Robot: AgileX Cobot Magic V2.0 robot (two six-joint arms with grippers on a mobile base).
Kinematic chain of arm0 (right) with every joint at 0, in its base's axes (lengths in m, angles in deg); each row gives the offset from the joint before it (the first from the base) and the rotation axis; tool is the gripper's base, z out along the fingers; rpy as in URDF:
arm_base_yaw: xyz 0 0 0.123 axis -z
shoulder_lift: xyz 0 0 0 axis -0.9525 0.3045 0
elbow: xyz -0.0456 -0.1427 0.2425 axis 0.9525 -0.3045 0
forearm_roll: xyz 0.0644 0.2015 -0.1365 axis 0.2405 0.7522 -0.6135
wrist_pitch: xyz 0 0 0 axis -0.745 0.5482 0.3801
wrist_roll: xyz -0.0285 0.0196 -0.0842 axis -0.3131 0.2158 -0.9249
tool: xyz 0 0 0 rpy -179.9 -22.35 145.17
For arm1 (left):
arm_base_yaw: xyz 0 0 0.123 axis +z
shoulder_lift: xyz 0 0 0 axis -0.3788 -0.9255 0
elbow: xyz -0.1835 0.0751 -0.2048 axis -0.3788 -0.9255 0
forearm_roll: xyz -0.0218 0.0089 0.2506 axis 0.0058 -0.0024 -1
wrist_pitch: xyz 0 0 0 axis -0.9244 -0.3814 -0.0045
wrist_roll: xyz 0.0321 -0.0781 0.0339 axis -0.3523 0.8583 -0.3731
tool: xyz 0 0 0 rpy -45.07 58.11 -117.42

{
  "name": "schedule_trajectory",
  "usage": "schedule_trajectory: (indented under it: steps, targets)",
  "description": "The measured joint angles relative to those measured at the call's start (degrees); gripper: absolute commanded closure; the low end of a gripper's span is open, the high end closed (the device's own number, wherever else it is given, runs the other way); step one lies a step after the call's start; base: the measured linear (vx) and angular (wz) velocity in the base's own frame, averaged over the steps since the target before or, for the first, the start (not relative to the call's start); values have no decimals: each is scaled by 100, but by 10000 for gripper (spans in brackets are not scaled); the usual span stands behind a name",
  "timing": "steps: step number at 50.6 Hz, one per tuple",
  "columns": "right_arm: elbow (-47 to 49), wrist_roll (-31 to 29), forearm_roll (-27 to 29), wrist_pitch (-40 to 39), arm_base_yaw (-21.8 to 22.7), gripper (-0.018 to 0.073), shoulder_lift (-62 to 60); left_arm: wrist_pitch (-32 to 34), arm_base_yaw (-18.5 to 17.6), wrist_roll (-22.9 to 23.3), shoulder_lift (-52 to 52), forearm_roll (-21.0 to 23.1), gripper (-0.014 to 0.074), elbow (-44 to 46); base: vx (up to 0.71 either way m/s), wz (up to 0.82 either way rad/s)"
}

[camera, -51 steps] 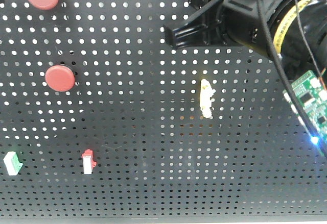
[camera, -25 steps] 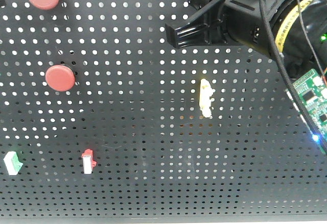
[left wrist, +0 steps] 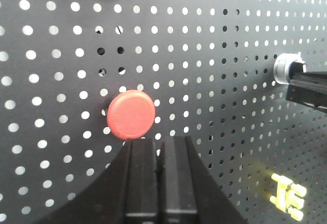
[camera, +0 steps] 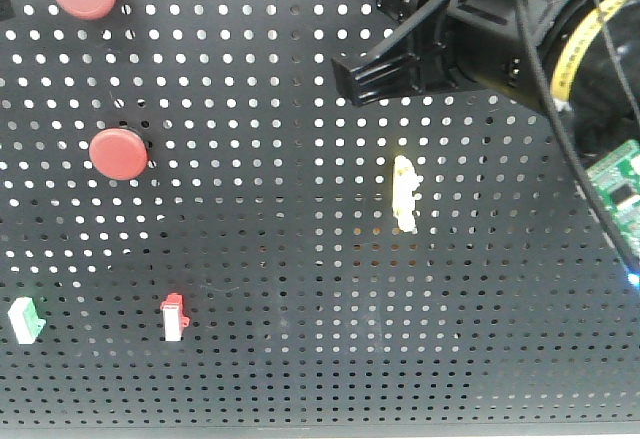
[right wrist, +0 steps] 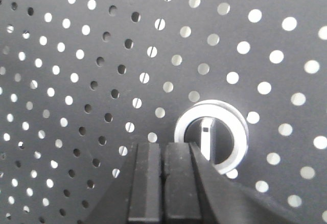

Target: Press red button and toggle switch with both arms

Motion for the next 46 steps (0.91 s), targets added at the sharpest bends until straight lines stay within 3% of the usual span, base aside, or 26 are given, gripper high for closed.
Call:
schedule_trajectory:
  steps: [15,24,32,46]
  targets:
    - [-62,-674,510,367,-36,563,-169,0,0,-5,0,0,595,0,0,0]
    - [64,-853,604,1217,109,562,-471,0,0,-5,0,0,595,0,0,0]
    - [-75,-870,1310,725,44,562,-652,-4,0,-5,0,0,595,0,0,0]
    - [-1117,-877,1348,197,32,562,-1666,-4,0,-5,0,0,595,0,0,0]
